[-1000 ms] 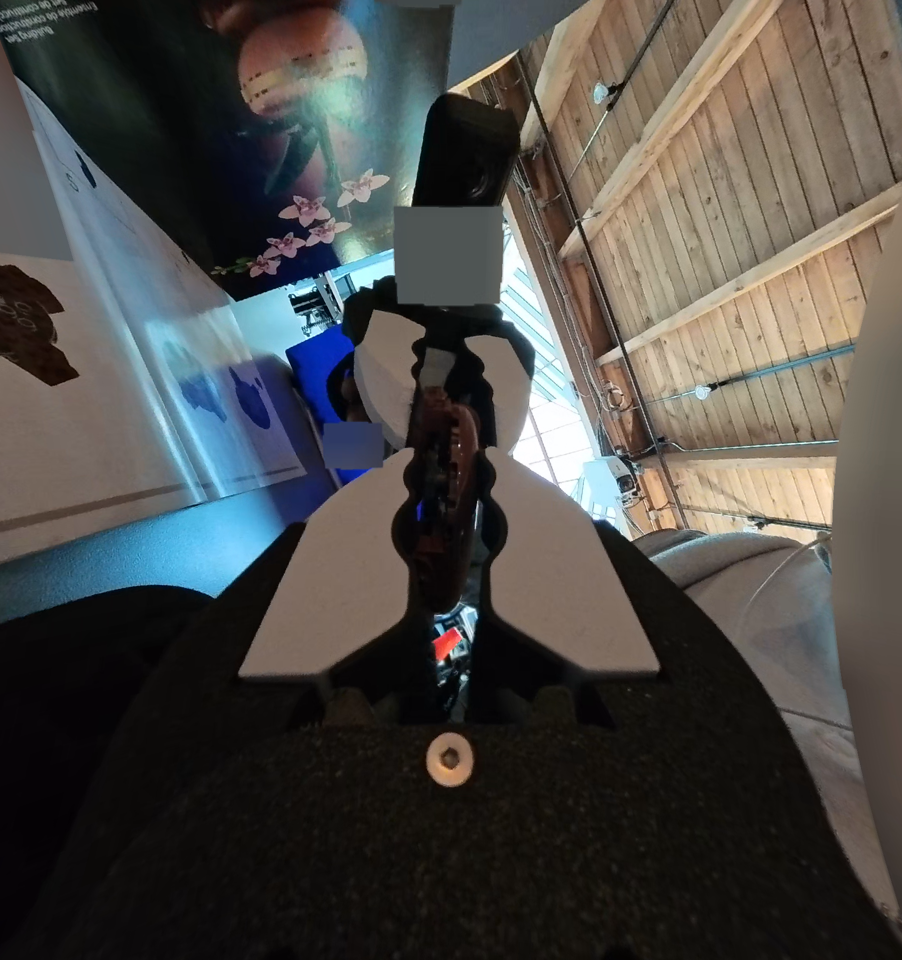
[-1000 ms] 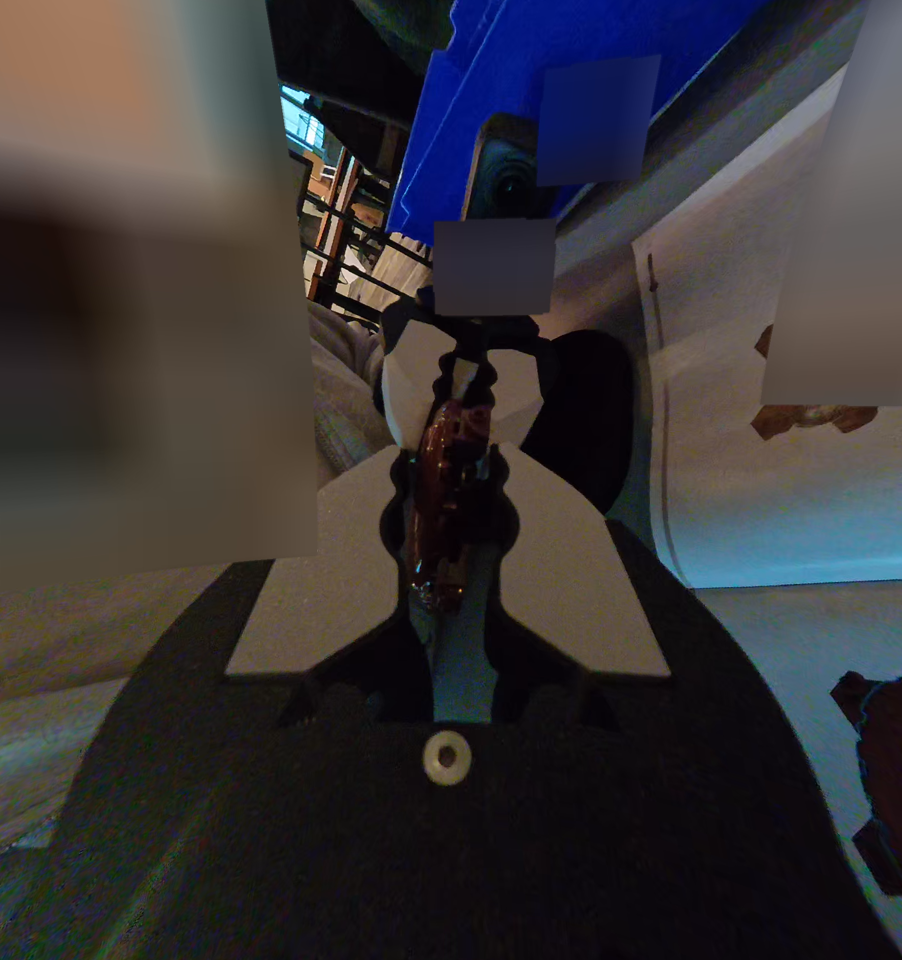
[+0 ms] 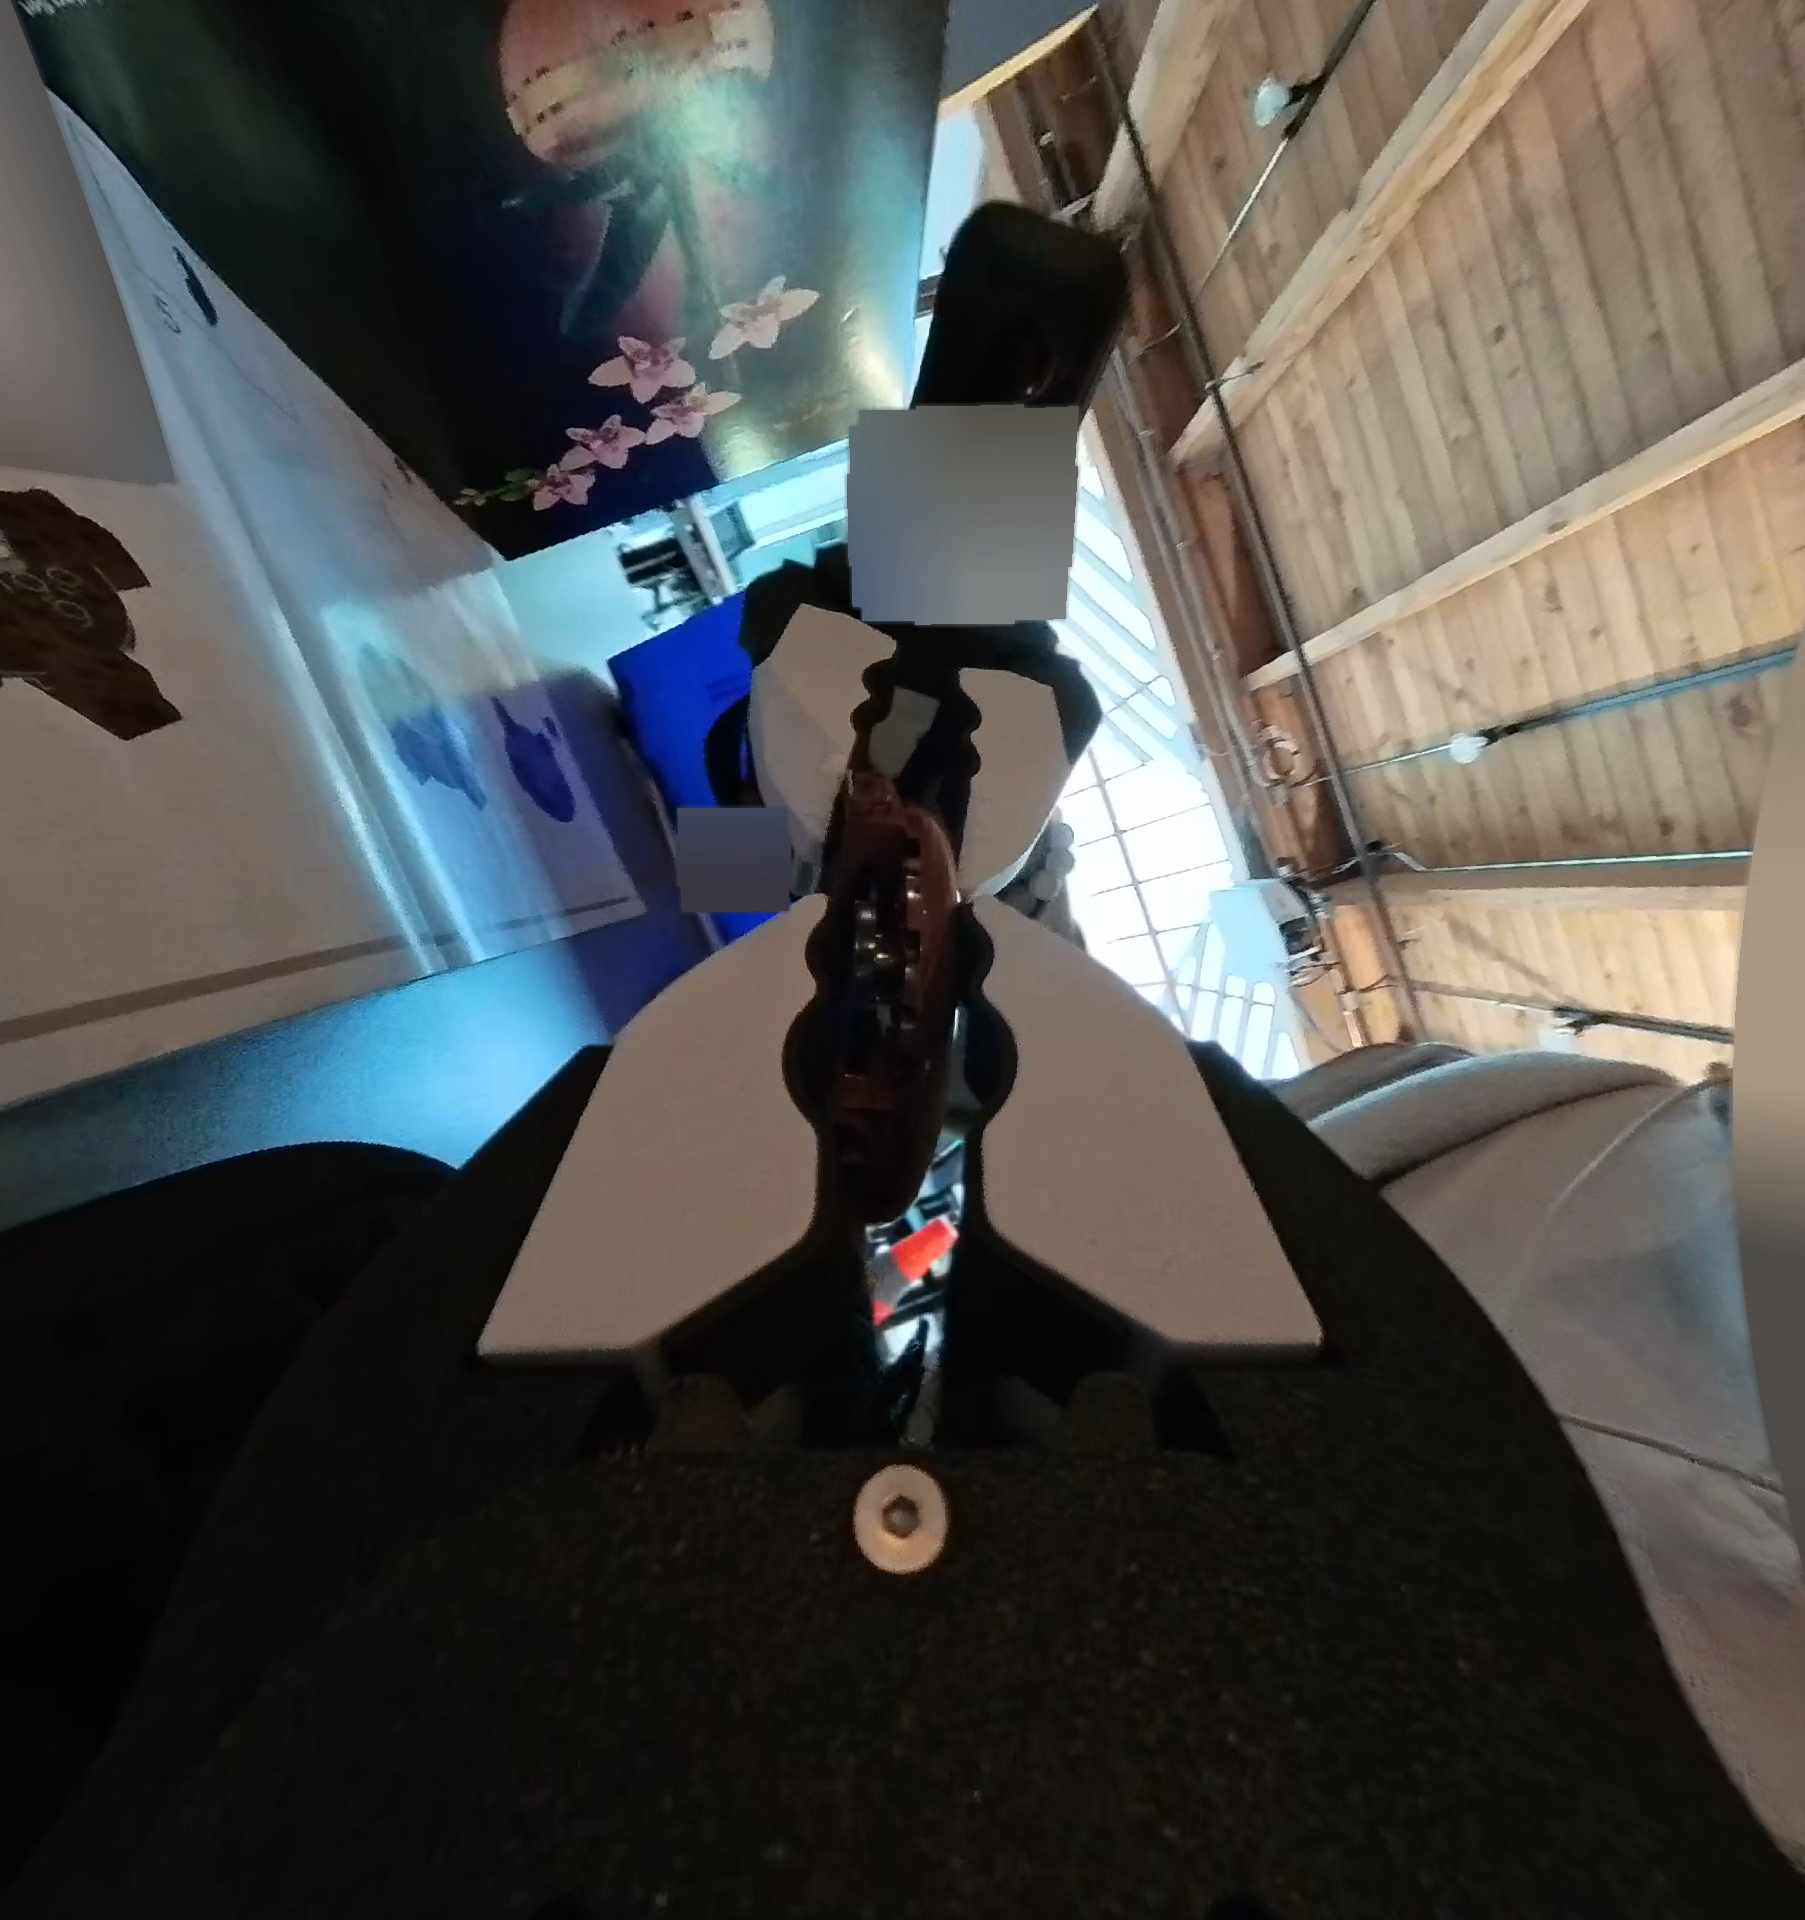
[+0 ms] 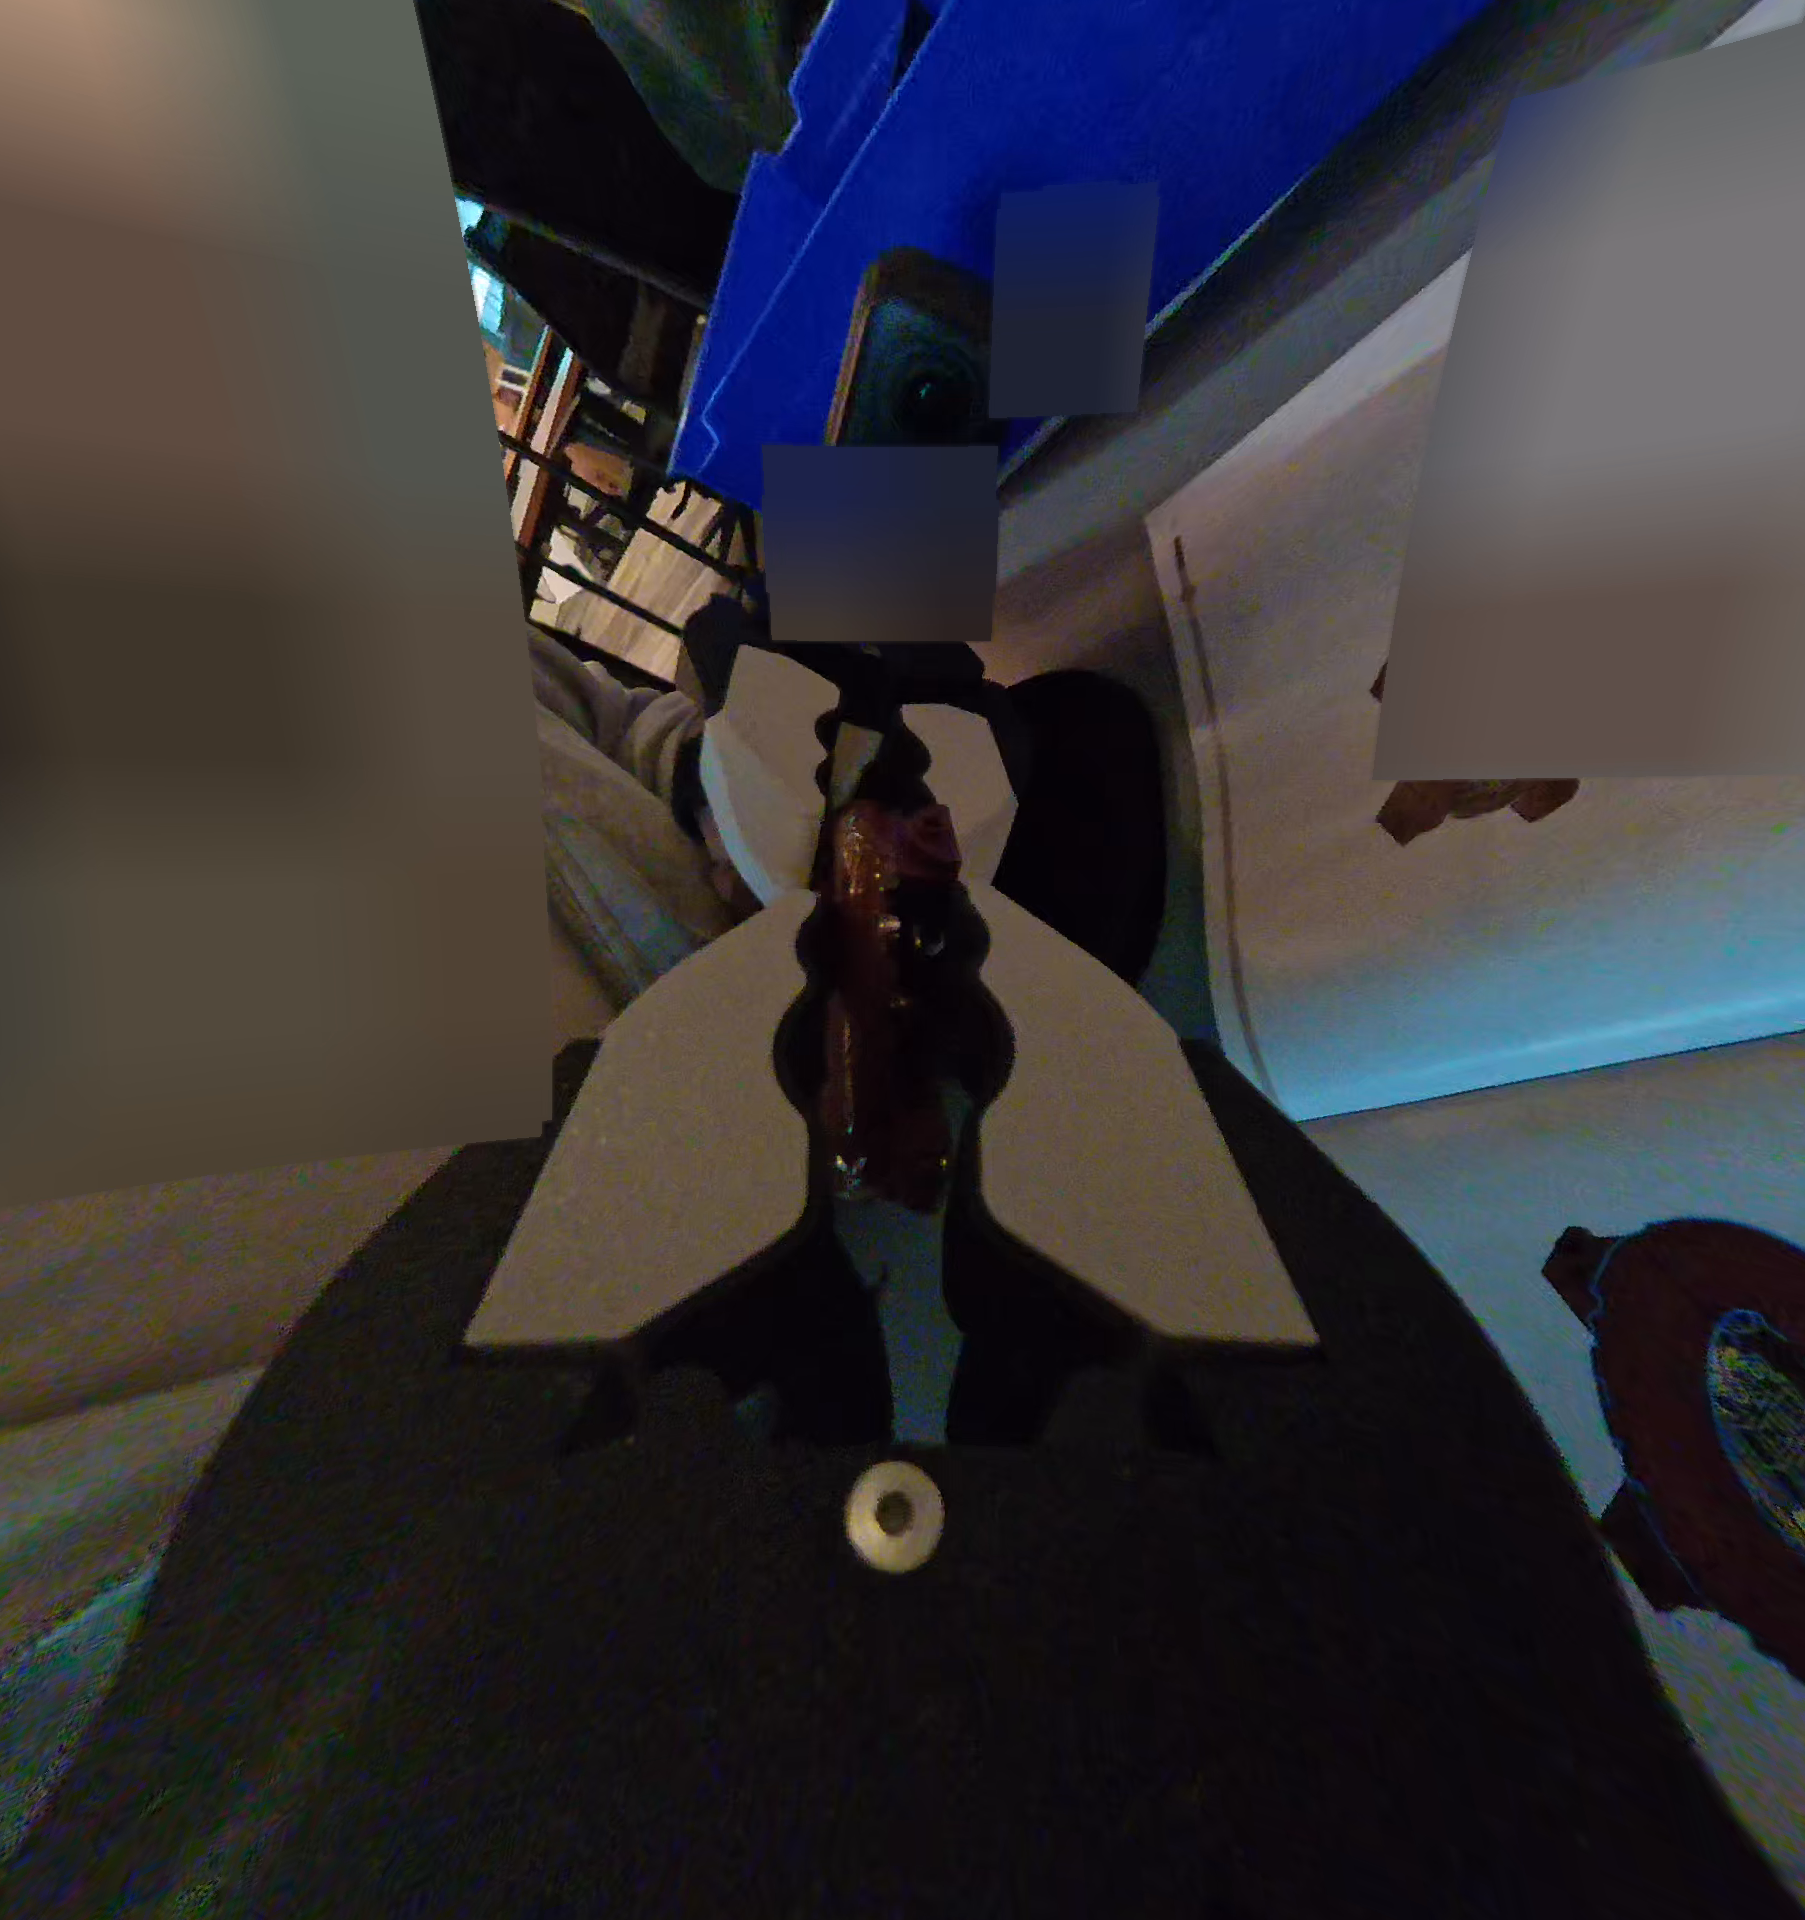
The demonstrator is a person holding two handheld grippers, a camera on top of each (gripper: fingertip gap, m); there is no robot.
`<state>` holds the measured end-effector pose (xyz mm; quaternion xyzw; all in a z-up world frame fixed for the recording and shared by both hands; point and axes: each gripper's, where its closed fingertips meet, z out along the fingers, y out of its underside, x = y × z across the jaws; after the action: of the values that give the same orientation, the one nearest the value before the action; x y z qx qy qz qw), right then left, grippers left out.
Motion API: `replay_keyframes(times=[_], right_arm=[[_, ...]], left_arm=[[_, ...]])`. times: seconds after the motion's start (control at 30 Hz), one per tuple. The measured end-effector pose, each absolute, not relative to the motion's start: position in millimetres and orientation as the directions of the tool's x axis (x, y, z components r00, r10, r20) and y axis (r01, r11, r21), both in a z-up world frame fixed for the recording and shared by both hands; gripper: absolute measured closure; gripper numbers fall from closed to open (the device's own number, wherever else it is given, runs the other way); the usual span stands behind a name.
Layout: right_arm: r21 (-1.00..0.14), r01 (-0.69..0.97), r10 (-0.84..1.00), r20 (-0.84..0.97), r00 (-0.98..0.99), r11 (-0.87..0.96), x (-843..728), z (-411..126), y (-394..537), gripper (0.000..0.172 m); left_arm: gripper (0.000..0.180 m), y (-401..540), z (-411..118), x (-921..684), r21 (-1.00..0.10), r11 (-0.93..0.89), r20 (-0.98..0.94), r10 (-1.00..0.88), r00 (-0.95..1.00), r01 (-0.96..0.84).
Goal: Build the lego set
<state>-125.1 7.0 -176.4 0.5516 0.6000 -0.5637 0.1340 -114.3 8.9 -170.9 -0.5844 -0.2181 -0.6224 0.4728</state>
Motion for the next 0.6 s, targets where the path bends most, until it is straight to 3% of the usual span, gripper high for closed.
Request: replay_keyframes(times=[0.2,0.33,0.43,0.6], right_arm=[[-0.540,0.792,0.517,-0.783,-0.347,-0.286,-125.9,-177.2,7.5,0.154],[-0.567,0.740,0.495,-0.790,-0.362,-0.363,-137.1,-166.4,9.6,0.148],[-0.542,0.704,0.425,-0.830,-0.362,-0.459,-142.5,-149.9,15.0,0.124],[-0.529,0.624,0.432,-0.844,-0.318,-0.575,-134.5,-148.8,31.7,0.126]], left_arm=[[0.161,10.2,-173.9,-114.0,-0.295,-0.453,0.935,-0.317,0.158,0.841],[0.161,11.4,-166.5,-122.7,-0.202,-0.443,0.938,-0.343,0.043,0.874],[0.161,12.6,-164.6,-138.4,-0.096,-0.404,0.936,-0.347,-0.055,0.910],[0.161,8.5,-156.5,-151.9,-0.059,-0.343,0.909,-0.406,-0.091,0.938]])
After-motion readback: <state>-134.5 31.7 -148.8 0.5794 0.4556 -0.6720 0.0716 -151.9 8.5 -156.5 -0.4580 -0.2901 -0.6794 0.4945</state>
